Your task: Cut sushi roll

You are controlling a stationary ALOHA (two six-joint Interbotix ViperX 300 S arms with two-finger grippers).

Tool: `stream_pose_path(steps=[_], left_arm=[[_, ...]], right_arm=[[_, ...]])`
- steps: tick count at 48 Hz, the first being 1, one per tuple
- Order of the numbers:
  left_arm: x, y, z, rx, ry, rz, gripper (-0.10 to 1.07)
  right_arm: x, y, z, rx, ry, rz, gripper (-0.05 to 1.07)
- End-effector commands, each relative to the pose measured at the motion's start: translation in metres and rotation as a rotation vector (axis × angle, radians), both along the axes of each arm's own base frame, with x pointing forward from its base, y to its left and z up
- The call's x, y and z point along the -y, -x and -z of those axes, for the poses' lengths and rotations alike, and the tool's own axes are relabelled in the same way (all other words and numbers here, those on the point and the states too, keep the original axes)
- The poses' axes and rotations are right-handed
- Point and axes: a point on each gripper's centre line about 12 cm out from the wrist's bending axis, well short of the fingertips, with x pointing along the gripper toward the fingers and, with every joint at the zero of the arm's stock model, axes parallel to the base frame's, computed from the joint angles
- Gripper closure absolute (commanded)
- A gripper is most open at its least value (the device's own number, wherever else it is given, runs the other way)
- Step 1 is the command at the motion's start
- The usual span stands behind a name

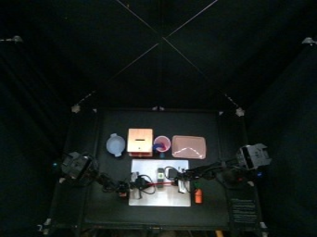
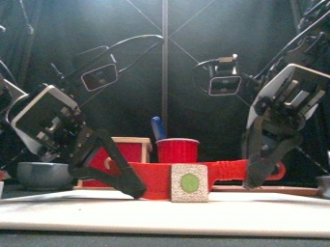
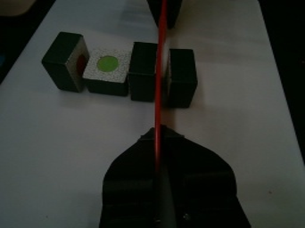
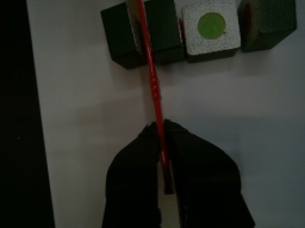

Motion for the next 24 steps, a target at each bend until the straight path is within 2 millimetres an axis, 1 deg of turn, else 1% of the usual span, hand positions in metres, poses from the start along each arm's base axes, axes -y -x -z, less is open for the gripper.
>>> stream_pose_path(steps=[1, 6, 14, 24], left_arm=[[0.005, 0.003, 0.001, -0.012, 0.011, 0.001, 0.55], [0.010, 0.002, -0.001, -0.004, 0.020, 0.005, 0.55], [0.018, 0.001, -0.009, 0.016, 0.032, 0.020, 0.55], [0.013, 0.002, -0.020, 0.037, 0.045, 0.008, 0.52]], right_arm=[[-0.005, -0.002, -0.002, 0.003, -0.014, 0.001, 0.75], [-0.010, -0.002, -0.005, 0.010, -0.023, -0.004, 0.75], [-0.014, -0.001, -0.015, 0.037, -0.037, -0.007, 0.75], [-0.011, 0.001, -0.031, 0.075, -0.041, -0.009, 0.75]])
